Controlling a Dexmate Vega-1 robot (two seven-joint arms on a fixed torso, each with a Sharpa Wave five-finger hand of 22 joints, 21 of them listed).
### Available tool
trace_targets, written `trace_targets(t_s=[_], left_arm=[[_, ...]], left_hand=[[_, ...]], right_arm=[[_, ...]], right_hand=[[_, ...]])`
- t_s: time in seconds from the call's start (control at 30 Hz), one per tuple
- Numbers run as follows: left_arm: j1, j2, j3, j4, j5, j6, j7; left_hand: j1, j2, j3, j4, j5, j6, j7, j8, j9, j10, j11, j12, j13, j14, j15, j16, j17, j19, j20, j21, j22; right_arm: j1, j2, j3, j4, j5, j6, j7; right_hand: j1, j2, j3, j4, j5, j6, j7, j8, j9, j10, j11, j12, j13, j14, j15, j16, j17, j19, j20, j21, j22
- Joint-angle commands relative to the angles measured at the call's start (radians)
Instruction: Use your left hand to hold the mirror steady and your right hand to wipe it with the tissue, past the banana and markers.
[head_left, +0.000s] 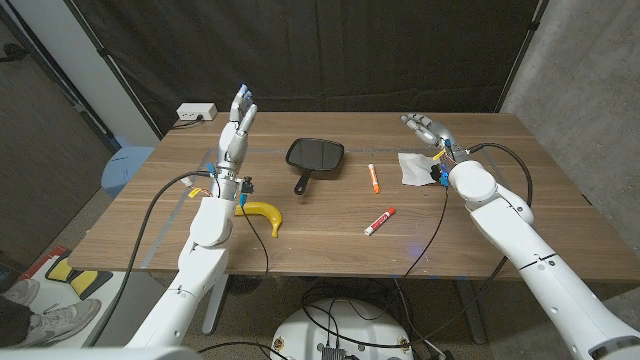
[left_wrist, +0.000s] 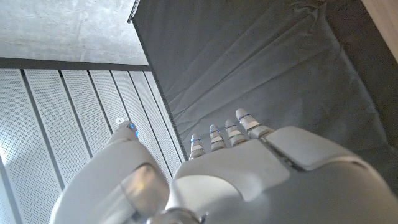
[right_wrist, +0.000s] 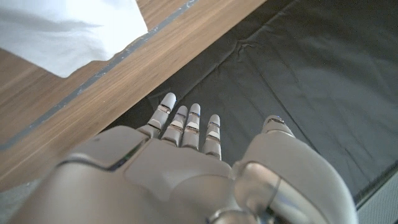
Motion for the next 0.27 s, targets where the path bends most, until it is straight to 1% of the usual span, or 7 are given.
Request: trace_targets(t_s=[0.03,0.07,0.17,0.2,0.27], left_arm=[[0.011,0.066,0.008,0.048,-0.129,-0.047,-0.082],[0.012,0.065,0.009,0.055,-0.138,-0.043,-0.087],[0.014,0.060,0.011,0.075,-0.169,-0.030,-0.111],[0.016,0.058,0.011,0.077,-0.177,-0.022,-0.116],[0.023,0.060,0.007,0.073,-0.190,-0.006,-0.129]], left_hand=[[0.004,0.001,0.003,-0.007,0.008,0.008,-0.004,-0.003,0.004,0.003,-0.003,-0.005,0.002,0.000,-0.012,-0.002,0.003,-0.013,-0.013,-0.006,0.002],[0.004,0.002,0.003,-0.007,0.008,0.008,-0.003,-0.004,0.004,0.001,-0.003,-0.006,0.002,-0.001,-0.011,-0.002,0.003,-0.014,-0.014,-0.007,0.002],[0.004,0.004,0.003,-0.006,0.009,0.008,0.005,-0.008,0.004,-0.002,-0.002,-0.011,0.002,-0.005,-0.012,-0.006,0.003,-0.023,-0.015,-0.012,0.003],[0.004,0.005,0.002,-0.006,0.010,0.005,0.010,-0.010,0.004,-0.004,-0.001,-0.013,0.002,-0.005,-0.011,-0.007,0.003,-0.024,-0.014,-0.013,0.003],[0.004,0.005,0.002,-0.005,0.010,0.003,0.012,-0.012,0.004,-0.005,-0.001,-0.014,0.002,-0.006,-0.011,-0.007,0.003,-0.025,-0.014,-0.014,0.003]], right_arm=[[-0.078,0.071,0.029,-0.054,0.047,0.054,-0.096],[-0.081,0.064,0.025,-0.059,0.044,0.056,-0.090],[-0.086,0.068,0.016,-0.065,0.043,0.066,-0.096],[-0.086,0.073,0.013,-0.066,0.041,0.067,-0.105],[-0.086,0.077,0.009,-0.066,0.039,0.083,-0.113]], right_hand=[[-0.007,0.003,-0.002,-0.009,-0.003,-0.007,-0.004,0.004,-0.002,-0.008,-0.001,0.005,0.000,-0.023,0.004,0.000,-0.018,-0.036,0.021,-0.022,0.000],[-0.008,0.004,-0.002,-0.010,-0.003,-0.008,-0.004,0.004,-0.002,-0.009,-0.002,0.005,0.000,-0.024,0.005,0.001,-0.019,-0.037,0.026,-0.023,0.000],[-0.008,0.004,-0.002,-0.011,-0.004,-0.009,-0.005,0.004,-0.002,-0.011,-0.004,0.005,0.000,-0.025,0.006,0.002,-0.023,-0.038,0.034,-0.026,0.001],[-0.008,0.004,-0.002,-0.012,-0.004,-0.010,-0.005,0.003,-0.002,-0.013,-0.003,0.005,0.000,-0.026,0.006,0.003,-0.024,-0.038,0.039,-0.027,0.001],[-0.009,0.005,-0.003,-0.013,-0.004,-0.010,-0.005,0.004,-0.002,-0.013,-0.002,0.006,-0.001,-0.026,0.009,0.004,-0.026,-0.038,0.044,-0.029,0.001]])
